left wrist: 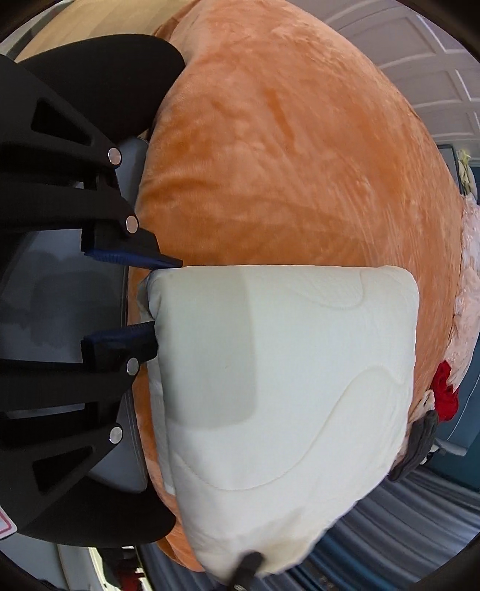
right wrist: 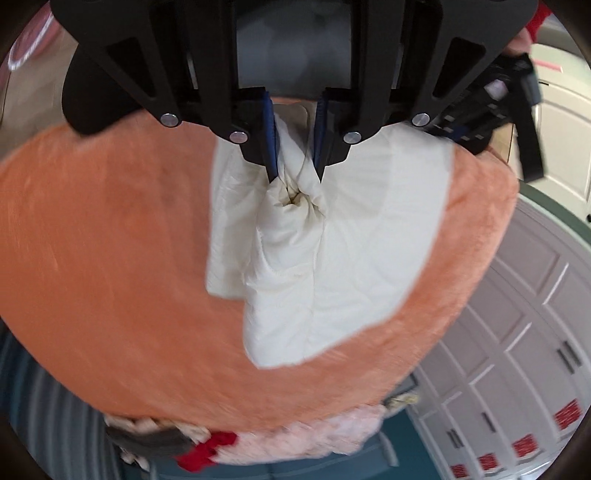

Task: Fold large clothes

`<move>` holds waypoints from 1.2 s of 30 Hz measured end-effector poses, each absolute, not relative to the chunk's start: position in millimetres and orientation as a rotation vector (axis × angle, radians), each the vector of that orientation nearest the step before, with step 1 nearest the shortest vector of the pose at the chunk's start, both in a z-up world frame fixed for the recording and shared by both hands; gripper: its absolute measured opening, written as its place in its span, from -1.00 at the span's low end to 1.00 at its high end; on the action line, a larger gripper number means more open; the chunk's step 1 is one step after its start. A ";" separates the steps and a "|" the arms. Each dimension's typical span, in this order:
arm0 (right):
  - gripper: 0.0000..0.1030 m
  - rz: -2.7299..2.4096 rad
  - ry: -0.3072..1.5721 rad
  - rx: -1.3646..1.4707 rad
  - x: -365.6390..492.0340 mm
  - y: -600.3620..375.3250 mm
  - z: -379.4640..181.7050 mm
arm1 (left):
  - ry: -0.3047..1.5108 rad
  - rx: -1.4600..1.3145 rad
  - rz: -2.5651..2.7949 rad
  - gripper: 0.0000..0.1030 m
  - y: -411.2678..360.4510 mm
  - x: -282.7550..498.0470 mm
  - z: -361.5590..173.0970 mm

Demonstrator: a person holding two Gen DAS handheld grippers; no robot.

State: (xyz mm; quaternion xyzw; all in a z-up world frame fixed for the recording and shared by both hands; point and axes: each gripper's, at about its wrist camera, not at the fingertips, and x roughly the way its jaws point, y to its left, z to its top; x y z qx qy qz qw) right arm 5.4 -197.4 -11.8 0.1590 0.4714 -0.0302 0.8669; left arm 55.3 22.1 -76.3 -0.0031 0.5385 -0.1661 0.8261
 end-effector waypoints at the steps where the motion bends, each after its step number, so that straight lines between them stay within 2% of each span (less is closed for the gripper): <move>1: -0.69 -0.070 1.000 0.334 5.3 -199.4 -18.8 | 1.144 0.006 -0.349 -0.52 19.0 54.6 -75.8; 15: -0.66 -0.082 1.127 0.376 12.4 -202.4 -101.0 | 1.217 0.050 -0.303 -0.52 9.7 57.9 -94.5; 36: -0.58 -0.045 1.103 0.424 14.0 -219.6 -123.1 | 1.255 0.048 -0.307 -0.48 7.4 66.7 -112.0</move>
